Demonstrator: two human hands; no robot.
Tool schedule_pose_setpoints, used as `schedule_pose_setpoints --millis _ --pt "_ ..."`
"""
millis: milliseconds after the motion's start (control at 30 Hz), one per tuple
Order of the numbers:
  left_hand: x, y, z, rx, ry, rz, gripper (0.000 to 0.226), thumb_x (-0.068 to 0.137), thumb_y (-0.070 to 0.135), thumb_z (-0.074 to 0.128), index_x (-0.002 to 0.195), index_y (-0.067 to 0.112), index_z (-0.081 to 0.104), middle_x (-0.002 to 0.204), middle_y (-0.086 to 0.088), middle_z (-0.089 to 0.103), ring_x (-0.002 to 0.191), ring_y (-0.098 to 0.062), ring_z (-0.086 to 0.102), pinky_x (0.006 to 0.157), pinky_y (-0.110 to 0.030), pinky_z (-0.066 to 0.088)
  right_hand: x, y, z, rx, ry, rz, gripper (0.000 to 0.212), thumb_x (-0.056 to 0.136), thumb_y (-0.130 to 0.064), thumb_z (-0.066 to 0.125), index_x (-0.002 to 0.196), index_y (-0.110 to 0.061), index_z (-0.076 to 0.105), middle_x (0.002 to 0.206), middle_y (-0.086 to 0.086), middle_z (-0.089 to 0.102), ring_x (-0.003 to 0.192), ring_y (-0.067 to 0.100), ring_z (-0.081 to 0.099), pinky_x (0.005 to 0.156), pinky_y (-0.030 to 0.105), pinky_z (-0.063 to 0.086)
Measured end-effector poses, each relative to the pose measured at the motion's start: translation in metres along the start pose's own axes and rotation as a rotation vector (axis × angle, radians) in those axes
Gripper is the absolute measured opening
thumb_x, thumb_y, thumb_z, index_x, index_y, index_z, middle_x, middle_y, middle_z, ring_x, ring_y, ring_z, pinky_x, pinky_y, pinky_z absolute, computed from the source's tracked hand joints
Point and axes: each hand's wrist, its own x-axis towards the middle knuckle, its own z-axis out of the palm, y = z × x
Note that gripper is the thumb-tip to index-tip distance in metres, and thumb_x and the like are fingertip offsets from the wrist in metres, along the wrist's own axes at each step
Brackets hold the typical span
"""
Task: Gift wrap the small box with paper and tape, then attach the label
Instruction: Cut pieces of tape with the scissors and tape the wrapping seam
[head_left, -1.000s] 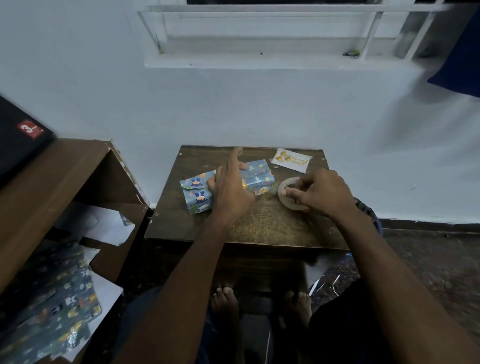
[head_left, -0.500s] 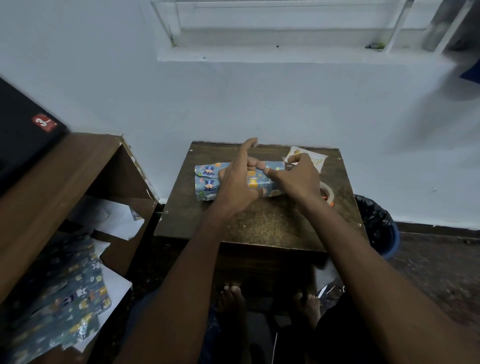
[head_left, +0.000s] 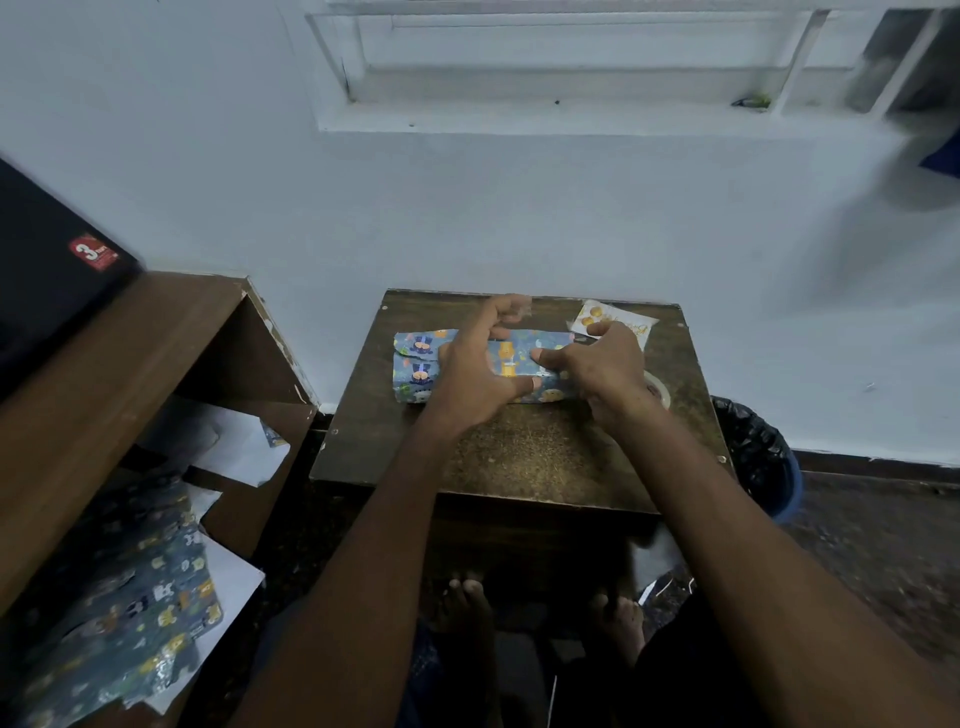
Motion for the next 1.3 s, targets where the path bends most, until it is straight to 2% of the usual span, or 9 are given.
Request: schedule_pose_setpoints --millis 233,433,600,800,867,967,1033,1167,1300 --pt "-0.002 -0.007 0.001 0.006 0.014 -0.017 0.059 0.065 0.029 0.095 0.119 0.04 0.075 0.14 0.014 0.054 0.136 -0.008 0.051 0.115 -0.053 0.045 0.01 -0.001 0.004 0.068 0.013 0.089 0.097 0.039 -0.02 0.103 0.126 -0.019 0.058 0.116 0.005 0.067 0.106 0.028 0.068 0.087 0.051 0.061" --pt "-0.002 -0.006 -0.005 -0.005 0.01 -0.052 0.048 0.07 0.012 0.097 0.112 0.028 0.08 0.145 0.007 0.053 0.135 -0.009 0.052 0.112 -0.041 0.049 0.014 -0.001 0.002 0.072 -0.018 0.089 0.079 0.05 -0.01 0.101 0.118 -0.02 0.06 0.114 0.006 0.067 0.104 0.028 0.067 0.089 0.054 0.061" --pt "-0.003 -0.004 -0.003 0.017 0.006 -0.068 0.047 0.066 0.011 0.098 0.105 0.033 0.081 0.145 0.009 0.053 0.136 -0.009 0.05 0.112 -0.043 0.049 0.015 0.0 0.003 0.053 -0.024 0.073 0.077 0.048 -0.01 0.099 0.113 -0.022 0.06 0.114 0.006 0.067 0.101 0.029 0.07 0.086 0.057 0.061" --pt "-0.002 -0.009 0.003 0.076 0.022 -0.084 0.047 0.062 0.021 0.099 0.102 0.04 0.081 0.145 0.012 0.054 0.139 -0.011 0.049 0.114 -0.055 0.044 0.014 0.001 0.001 0.062 -0.045 0.059 0.069 0.052 -0.006 0.096 0.112 -0.018 0.064 0.113 0.006 0.067 0.096 0.029 0.071 0.078 0.053 0.064" --pt "-0.002 -0.01 0.004 0.103 0.024 -0.091 0.048 0.062 0.023 0.099 0.103 0.04 0.081 0.145 0.013 0.054 0.139 -0.011 0.049 0.114 -0.058 0.042 0.012 0.0 0.0 0.078 -0.061 0.049 0.068 0.051 -0.006 0.094 0.111 -0.018 0.064 0.114 0.008 0.067 0.092 0.029 0.073 0.068 0.047 0.063" --pt "-0.001 -0.009 0.004 0.134 0.027 -0.095 0.048 0.063 0.021 0.099 0.106 0.035 0.08 0.146 0.009 0.054 0.138 -0.014 0.05 0.115 -0.06 0.041 0.007 -0.005 -0.005 0.097 -0.121 0.051 0.058 0.067 0.006 0.087 0.117 -0.009 0.062 0.117 0.013 0.064 0.076 0.028 0.068 0.046 0.031 0.051" --pt "-0.002 -0.008 0.004 0.14 0.029 -0.099 0.048 0.065 0.019 0.099 0.107 0.032 0.08 0.147 0.008 0.054 0.138 -0.015 0.05 0.115 -0.059 0.04 0.005 -0.008 -0.011 0.085 -0.18 0.062 0.054 0.072 0.01 0.081 0.12 -0.005 0.06 0.122 0.018 0.061 0.075 0.027 0.064 0.04 0.025 0.047" --pt "-0.003 -0.001 0.003 0.155 0.033 -0.094 0.045 0.067 0.019 0.098 0.102 0.039 0.078 0.147 0.009 0.054 0.138 -0.013 0.048 0.116 -0.059 0.038 0.006 -0.009 -0.015 0.064 -0.265 0.048 0.065 0.069 0.005 0.086 0.126 -0.006 0.057 0.122 0.017 0.06 0.083 0.025 0.065 0.047 0.029 0.052" --pt "-0.004 -0.003 0.002 0.168 0.025 -0.072 0.034 0.074 0.023 0.089 0.101 0.041 0.078 0.147 0.008 0.054 0.14 -0.013 0.047 0.116 -0.061 0.039 0.001 -0.006 -0.005 -0.088 -0.185 -0.022 0.089 0.042 -0.027 0.095 0.122 -0.019 0.057 0.119 0.005 0.064 0.101 0.027 0.07 0.077 0.048 0.063"
